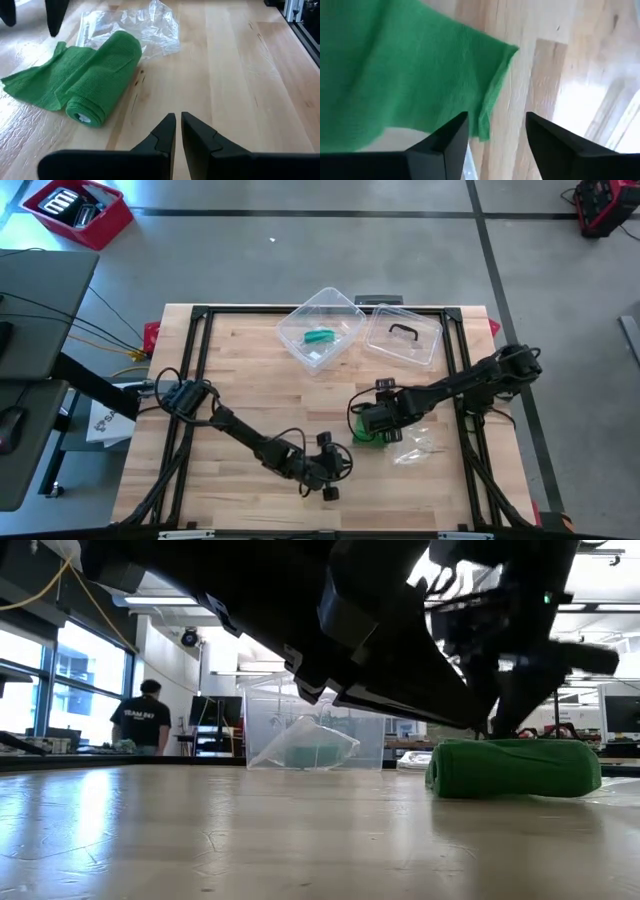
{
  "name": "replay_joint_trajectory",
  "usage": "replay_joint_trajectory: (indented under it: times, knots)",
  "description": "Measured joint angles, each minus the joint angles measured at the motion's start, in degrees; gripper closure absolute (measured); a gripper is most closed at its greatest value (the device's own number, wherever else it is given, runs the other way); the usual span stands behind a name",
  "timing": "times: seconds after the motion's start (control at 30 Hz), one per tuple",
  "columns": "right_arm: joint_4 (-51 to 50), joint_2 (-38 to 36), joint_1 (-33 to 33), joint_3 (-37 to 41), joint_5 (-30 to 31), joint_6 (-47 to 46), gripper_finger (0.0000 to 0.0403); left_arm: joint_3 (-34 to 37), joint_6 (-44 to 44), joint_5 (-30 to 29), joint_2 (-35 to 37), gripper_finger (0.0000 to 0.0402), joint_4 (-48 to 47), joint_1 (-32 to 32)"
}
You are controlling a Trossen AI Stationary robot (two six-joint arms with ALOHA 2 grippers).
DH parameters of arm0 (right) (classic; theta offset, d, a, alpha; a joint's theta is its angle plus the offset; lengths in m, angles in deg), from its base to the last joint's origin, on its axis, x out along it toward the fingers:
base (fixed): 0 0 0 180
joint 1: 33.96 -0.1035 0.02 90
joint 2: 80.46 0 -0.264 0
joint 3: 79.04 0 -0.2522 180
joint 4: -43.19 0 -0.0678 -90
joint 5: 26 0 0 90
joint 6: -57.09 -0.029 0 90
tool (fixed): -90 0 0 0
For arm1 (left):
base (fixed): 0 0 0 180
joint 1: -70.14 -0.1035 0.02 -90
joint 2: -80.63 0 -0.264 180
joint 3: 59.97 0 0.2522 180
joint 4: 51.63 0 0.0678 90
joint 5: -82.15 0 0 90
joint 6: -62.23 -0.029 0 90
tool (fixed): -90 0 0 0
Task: Roll bandage
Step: Roll the green bandage
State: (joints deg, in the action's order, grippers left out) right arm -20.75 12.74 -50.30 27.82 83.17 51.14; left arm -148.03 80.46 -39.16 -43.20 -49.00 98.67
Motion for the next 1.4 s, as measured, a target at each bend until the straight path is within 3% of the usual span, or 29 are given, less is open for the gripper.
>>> replay_joint_trajectory:
  times: [0.13,0.23,0.3,0.4,0.53,0.73,1.0,1.4]
  knots:
    - [3.7,-3.7,-0.2,0.5,-9.6,0.7,0.0208,0.0,0.2,-0.8,0.0,0.0376,-0.4,0.3]
    - [8.6,-5.8,0.1,2.8,-17.4,-0.8,0.0208,0.0,1.1,-4.6,0.0,0.0376,-2.4,0.8]
    - [12.3,-6.3,0.4,4.3,-20.0,-2.0,0.0208,0.0,2.5,-7.9,0.0,0.0376,-3.7,1.1]
    - [11.9,-6.2,0.3,5.8,-22.5,-2.0,0.0208,0.0,4.1,-7.6,0.0,0.0376,-3.6,0.5]
    - [15.3,-6.3,0.2,8.1,-22.7,-4.9,0.0208,0.0,4.9,-4.7,0.0,0.0362,-3.6,-2.6]
    - [29.9,-6.3,0.2,16.3,-23.9,-11.7,0.0208,0.0,7.5,5.3,0.0,0.0307,-3.2,-7.4]
    - [37.9,-6.3,-4.0,19.4,-21.7,-13.3,0.0208,0.0,11.9,7.3,0.0,0.0262,-0.1,-8.9]
    - [41.6,-6.3,-10.1,19.3,-13.4,-12.2,0.0208,0.0,17.3,10.7,0.0,0.0259,0.1,-9.8]
